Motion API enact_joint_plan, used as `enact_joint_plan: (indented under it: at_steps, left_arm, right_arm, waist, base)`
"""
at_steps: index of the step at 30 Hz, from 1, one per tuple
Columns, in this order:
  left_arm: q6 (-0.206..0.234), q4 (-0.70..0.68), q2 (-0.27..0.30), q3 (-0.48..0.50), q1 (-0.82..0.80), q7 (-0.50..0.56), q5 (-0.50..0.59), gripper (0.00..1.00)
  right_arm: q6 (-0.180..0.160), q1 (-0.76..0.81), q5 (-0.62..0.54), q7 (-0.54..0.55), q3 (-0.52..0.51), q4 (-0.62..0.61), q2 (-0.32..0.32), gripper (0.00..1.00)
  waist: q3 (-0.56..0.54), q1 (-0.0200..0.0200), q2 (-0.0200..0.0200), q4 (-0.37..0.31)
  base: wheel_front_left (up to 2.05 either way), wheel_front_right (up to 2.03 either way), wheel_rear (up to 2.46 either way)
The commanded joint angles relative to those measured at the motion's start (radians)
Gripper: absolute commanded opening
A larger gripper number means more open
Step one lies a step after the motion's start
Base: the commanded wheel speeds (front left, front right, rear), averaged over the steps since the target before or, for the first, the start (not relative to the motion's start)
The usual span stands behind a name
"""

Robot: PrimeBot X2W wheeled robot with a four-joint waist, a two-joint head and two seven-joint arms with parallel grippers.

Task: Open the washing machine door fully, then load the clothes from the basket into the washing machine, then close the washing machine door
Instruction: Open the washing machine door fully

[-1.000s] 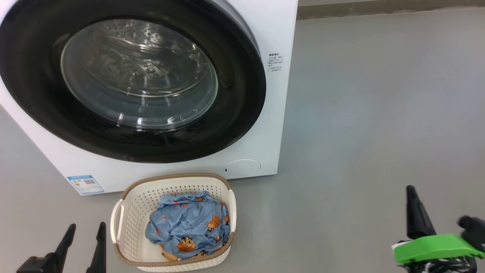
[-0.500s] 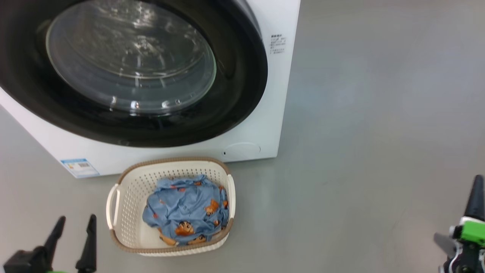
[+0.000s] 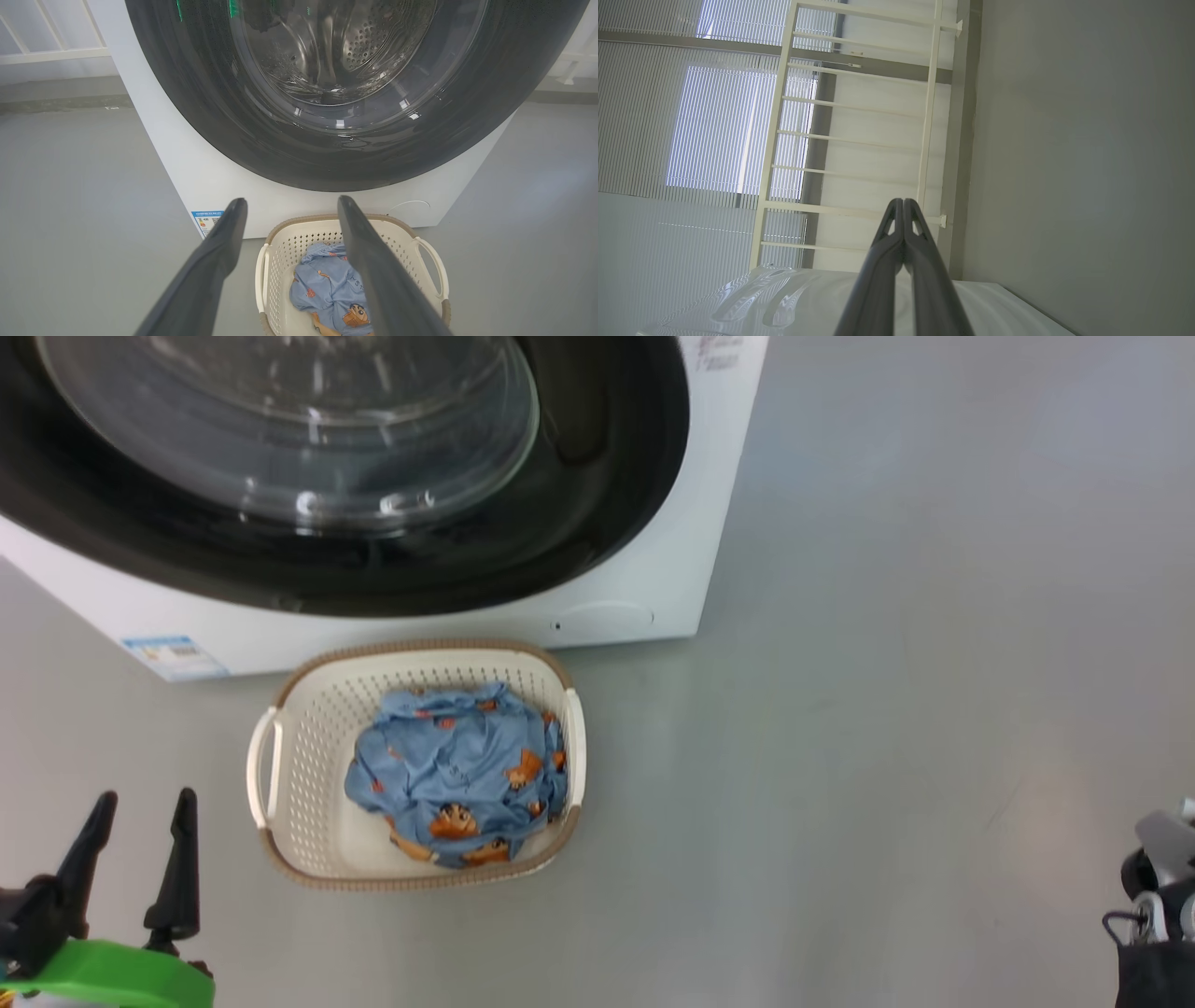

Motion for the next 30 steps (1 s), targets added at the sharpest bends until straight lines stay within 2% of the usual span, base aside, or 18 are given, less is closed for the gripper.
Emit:
enact_joint_plan:
  at_steps: [1, 13, 24, 30]
  left_arm:
    - [-0.001, -0.025, 0.037, 0.033, -0.039, -0.006, -0.01, 1.0]
    - [-0.001, -0.031, 0.06, 0.028, -0.071, -0.006, -0.029, 1.0]
    - [-0.001, -0.042, 0.096, 0.014, -0.074, -0.006, -0.043, 1.0]
    - [-0.001, -0.056, 0.105, 0.012, -0.069, -0.006, -0.05, 1.0]
  right_arm:
    - [-0.001, -0.036, 0.03, 0.017, 0.027, -0.029, -0.017, 0.0]
    - [-0.001, -0.146, 0.059, 0.144, 0.109, -0.049, -0.031, 0.0]
    - [-0.001, -0.32, 0.032, 0.209, 0.177, 0.012, -0.094, 0.0]
    - [-0.001, -0.393, 0.019, 0.214, 0.209, 0.036, -0.107, 0.0]
  waist:
    - [0.056, 0.0, 0.0, 0.013]
    - [0.131, 0.0, 0.0, 0.008]
    - [0.188, 0.0, 0.0, 0.023]
    - [0.215, 0.0, 0.0, 0.04]
  base:
    - [0.0, 0.0, 0.0]
    - [0.0, 0.0, 0.0]
    - [0.0, 0.0, 0.0]
    - [0.0, 0.0, 0.0]
